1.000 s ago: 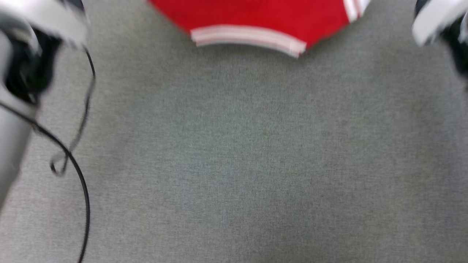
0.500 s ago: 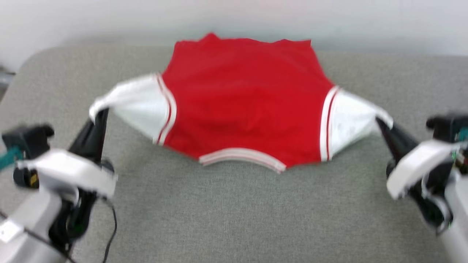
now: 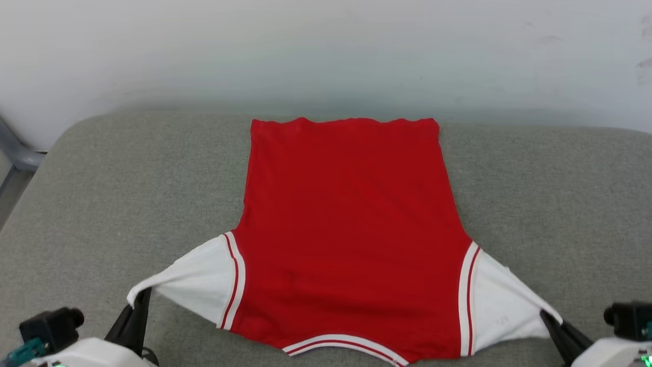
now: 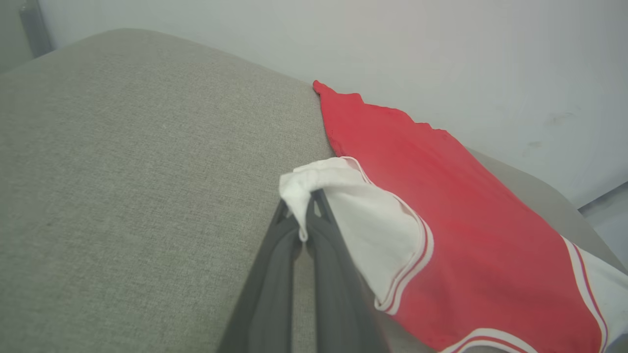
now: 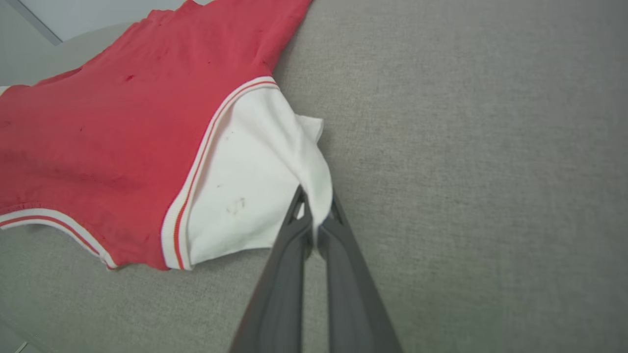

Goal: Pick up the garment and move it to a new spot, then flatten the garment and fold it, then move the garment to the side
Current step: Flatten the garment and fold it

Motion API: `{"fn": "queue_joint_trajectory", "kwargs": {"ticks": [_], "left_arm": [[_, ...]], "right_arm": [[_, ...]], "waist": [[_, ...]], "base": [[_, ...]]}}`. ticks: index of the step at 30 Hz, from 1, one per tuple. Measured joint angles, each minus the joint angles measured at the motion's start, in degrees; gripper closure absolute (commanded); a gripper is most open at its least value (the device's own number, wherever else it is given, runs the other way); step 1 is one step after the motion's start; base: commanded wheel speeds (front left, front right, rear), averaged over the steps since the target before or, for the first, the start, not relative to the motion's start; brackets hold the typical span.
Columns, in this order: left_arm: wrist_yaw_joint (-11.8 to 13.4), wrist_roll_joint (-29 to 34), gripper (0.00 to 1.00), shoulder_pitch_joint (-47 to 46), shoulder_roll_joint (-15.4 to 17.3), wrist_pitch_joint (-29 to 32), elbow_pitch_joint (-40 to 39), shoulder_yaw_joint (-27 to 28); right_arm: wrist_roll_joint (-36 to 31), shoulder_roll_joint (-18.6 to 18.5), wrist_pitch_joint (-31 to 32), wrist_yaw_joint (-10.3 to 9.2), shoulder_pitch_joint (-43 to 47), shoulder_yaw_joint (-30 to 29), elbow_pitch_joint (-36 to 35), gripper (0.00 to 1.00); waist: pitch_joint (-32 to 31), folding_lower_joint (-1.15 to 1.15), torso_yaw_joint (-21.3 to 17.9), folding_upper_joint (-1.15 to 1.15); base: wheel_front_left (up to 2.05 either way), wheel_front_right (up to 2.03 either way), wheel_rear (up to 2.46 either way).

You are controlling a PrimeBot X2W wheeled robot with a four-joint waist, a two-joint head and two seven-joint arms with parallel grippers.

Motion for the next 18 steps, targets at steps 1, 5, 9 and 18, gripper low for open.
{"fn": "queue_joint_trajectory", "kwargs": {"ticks": [1, 5, 9, 18], "left_arm": [[0.15, -0.14, 1.00, 1.15, -0.40, 0.00, -0.04, 0.60], [0.31, -0.31, 1.00, 5.69, -2.11, -0.01, 0.41, 2.05], [0.04, -0.05, 1.00, 8.81, -3.82, 0.00, 1.59, 2.81], [-1.14, 1.90, 1.00, 10.26, -5.64, -0.01, 3.57, 2.57]], "right_arm": [[-0.34, 0.22, 0.46, 0.00, 1.41, -0.49, -0.52, 1.00], [-0.90, 1.46, 1.86, 0.00, 6.50, -2.48, -1.77, 1.00], [-1.81, 1.63, 3.43, 0.00, 10.92, -3.12, -1.97, 1.00], [-1.70, 2.79, 5.05, 0.01, 14.23, -4.54, -1.80, 0.86]], "waist": [[-0.30, 0.00, -0.02, 0.00], [-0.97, 0.00, -0.08, 0.00], [-1.06, 0.01, 0.15, 0.00], [-0.62, 0.02, 1.16, 0.00]], "base": [[0.00, 0.00, 0.00], [0.00, 0.00, 0.00], [0.00, 0.00, 0.00], [0.00, 0.00, 0.00]]}}
